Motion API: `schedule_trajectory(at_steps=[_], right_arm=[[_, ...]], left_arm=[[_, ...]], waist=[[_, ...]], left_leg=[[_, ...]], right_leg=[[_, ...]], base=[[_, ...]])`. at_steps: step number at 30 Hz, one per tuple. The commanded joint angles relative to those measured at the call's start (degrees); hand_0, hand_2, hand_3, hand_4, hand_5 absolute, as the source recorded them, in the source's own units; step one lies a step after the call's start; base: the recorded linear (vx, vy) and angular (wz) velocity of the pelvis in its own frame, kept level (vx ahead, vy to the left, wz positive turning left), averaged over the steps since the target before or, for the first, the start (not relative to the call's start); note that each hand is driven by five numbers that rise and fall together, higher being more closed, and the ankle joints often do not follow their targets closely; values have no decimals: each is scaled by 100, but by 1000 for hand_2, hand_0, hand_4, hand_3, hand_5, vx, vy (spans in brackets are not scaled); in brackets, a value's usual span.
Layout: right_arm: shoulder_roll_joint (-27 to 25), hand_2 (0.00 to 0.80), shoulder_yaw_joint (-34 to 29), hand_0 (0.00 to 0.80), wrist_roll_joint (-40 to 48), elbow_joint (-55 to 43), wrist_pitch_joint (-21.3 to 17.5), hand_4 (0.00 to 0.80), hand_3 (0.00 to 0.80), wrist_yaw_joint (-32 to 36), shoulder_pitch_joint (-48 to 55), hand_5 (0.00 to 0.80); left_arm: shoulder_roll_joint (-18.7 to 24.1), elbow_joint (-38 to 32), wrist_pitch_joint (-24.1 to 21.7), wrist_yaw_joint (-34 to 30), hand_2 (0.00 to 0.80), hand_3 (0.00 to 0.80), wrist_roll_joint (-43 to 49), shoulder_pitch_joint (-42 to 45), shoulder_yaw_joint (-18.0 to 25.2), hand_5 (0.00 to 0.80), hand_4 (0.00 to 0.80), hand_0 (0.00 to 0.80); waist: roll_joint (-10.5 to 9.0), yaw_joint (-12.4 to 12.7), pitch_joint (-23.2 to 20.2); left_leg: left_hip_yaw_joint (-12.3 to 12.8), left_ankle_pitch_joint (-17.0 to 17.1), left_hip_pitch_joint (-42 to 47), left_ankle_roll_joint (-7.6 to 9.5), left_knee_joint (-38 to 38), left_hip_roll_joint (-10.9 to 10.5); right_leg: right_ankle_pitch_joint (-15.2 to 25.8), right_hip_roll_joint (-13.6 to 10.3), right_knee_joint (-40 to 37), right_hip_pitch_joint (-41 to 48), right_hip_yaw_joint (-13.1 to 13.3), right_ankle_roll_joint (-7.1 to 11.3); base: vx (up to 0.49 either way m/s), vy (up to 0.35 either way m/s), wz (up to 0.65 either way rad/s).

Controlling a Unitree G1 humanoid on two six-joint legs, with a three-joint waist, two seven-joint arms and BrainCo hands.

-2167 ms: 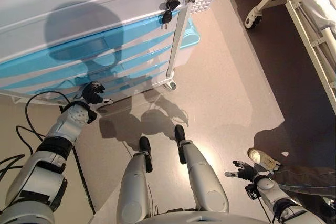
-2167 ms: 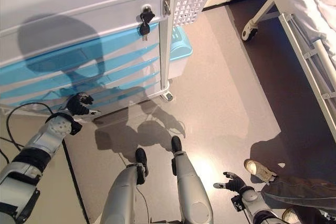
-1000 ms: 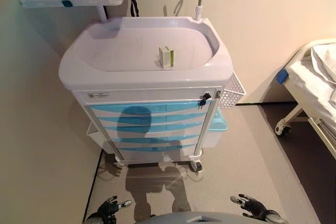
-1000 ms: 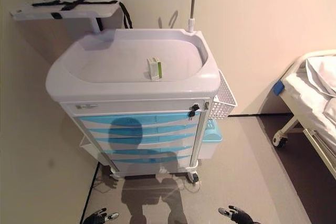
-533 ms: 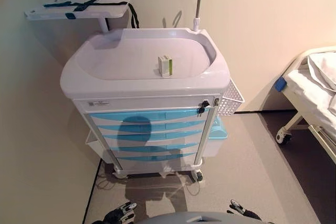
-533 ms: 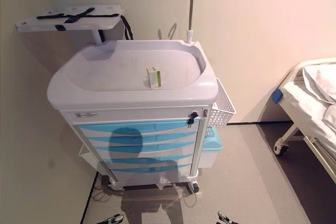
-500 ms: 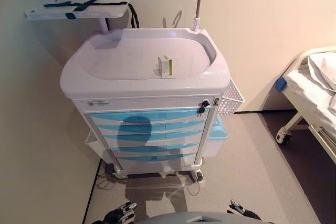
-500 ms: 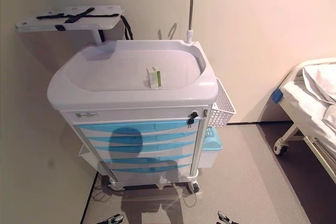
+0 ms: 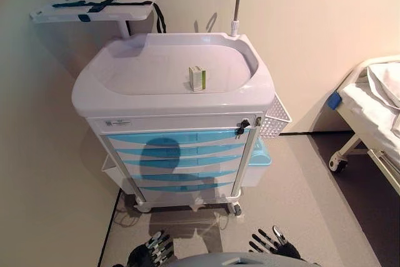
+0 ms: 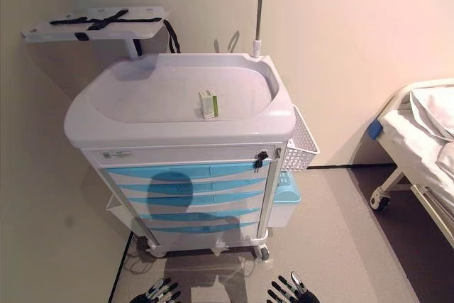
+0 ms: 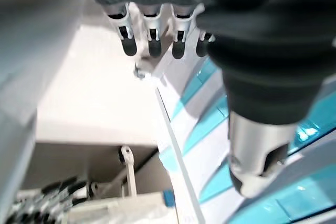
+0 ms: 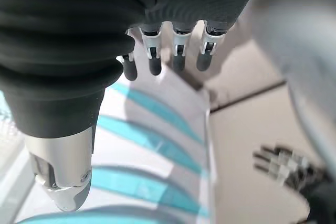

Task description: Open the drawer and pick up the medicine

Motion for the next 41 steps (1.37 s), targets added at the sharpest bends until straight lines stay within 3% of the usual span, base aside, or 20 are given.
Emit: schedule_trajectory(at_steps=[1, 11, 19, 21, 22, 23, 25, 26, 27, 29, 31, 37, 38, 41], right_arm=[[219, 0, 40, 0, 636, -294, 139, 0, 0, 236, -79, 0], [347, 0, 207, 0, 1040, -825, 288, 0, 0, 360, 274, 0], [289, 0, 120, 0, 769, -227, 57, 0, 0, 123, 168, 0], [247, 0, -139, 0, 406, 330, -474, 0, 0, -335, -1, 0], [249, 0, -141, 0, 401, 342, -481, 0, 0, -329, -15, 0], [307, 0, -485, 0, 149, 758, -837, 0, 0, -778, -113, 0], [327, 0, -673, 0, 10, 999, -1062, 0, 0, -1029, -195, 0], [320, 0, -848, 0, -192, 1195, -1318, 0, 0, -1311, -234, 0], [232, 0, -1033, 0, -1018, 1563, -1930, 0, 0, -2068, -345, 0], [244, 0, -1104, 0, -1150, 1648, -1958, 0, 0, -2245, -386, 0], [189, 0, -962, 0, -2136, 1778, -2371, 0, 0, -3017, -464, 0], [254, 0, -536, 0, -3192, 1779, -2474, 0, 0, -3614, -471, 0], [311, 0, -200, 0, -3795, 1806, -2470, 0, 0, -3882, -486, 0], [359, 0, -96, 0, -3753, 1636, -2514, 0, 0, -3997, -435, 0]], left_arm=[[-81, -143, 116, -329, 0, 0, -551, -126, 184, 0, 0, 0], [-280, -707, 381, -655, 0, 0, -1079, 166, -126, 0, 0, 0], [-280, -289, 53, -230, 0, 0, -1047, 86, 218, 0, 0, 0], [-276, 68, -299, 338, 0, 0, -1086, -58, 729, 0, 0, 0], [-277, 73, -302, 339, 0, 0, -1084, -68, 733, 0, 0, 0], [-337, 317, -466, 745, 0, 0, -1075, -127, 1080, 0, 0, 0], [-330, 438, -660, 1046, 0, 0, -956, -165, 1229, 0, 0, 0], [-323, 603, -826, 1338, 0, 0, -804, -172, 1381, 0, 0, 0], [-293, 874, -1029, 1891, 0, 0, -220, -203, 1462, 0, 0, 0], [-300, 936, -1086, 2055, 0, 0, -25, -203, 1447, 0, 0, 0], [-191, 1153, -1280, 2745, 0, 0, 1057, -219, 1222, 0, 0, 0], [-121, 1287, -1400, 3512, 0, 0, 2290, -274, 884, 0, 0, 0], [-81, 1380, -1374, 4089, 0, 0, 3050, -306, 719, 0, 0, 0], [-128, 1242, -1420, 4359, 0, 0, 3388, -318, 531, 0, 0, 0]], waist=[[-230, 38, -76], [-235, 23, -51], [-253, 40, -66], [-261, 55, -97], [-260, 53, -89], [-260, 54, -118], [-260, 58, -118], [-254, 56, -134], [-240, 53, -155], [-234, 58, -153], [-207, 75, -155], [-192, 100, -118], [-200, 121, -101], [-207, 127, -61]], left_leg=[[168, -219, -21, 138, 36, -314], [168, -230, 1, 135, 34, -320], [165, -233, 20, 139, 30, -323], [167, -242, 34, 145, 30, -319], [167, -245, 36, 145, 30, -318], [165, -262, 55, 156, 26, -317], [162, -274, 71, 161, 27, -316], [159, -276, 77, 165, 24, -315], [163, -286, 91, 172, 21, -315], [162, -297, 107, 177, 21, -313], [155, -298, 122, 185, 24, -319], [150, -294, 123, 190, 32, -327], [145, -286, 108, 192, 42, -337], [135, -283, 97, 197, 53, -341]], right_leg=[[160, -88, 191, -301, 65, 436], [155, -105, 229, -290, 36, 450], [160, -108, 231, -285, 22, 452], [146, -109, 232, -278, 31, 441], [145, -108, 233, -275, 30, 441], [131, -109, 233, -264, 34, 433], [123, -109, 232, -247, 35, 430], [118, -110, 227, -234, 35, 424], [104, -109, 225, -205, 29, 416], [95, -110, 227, -185, 23, 413], [85, -115, 222, -157, -4, 415], [79, -116, 231, -152, -25, 418], [85, -119, 240, -166, -34, 416], [82, -127, 252, -169, -38, 421]], base=[[0, 0, 0], [0, 0, 0], [0, 0, 0], [0, 0, 0], [0, 0, 0], [0, 0, 0], [0, 0, 0], [0, 0, 0], [0, 0, 0], [0, 0, 0], [0, 0, 0], [0, 0, 0], [0, 0, 0], [-13, 4, 0]])
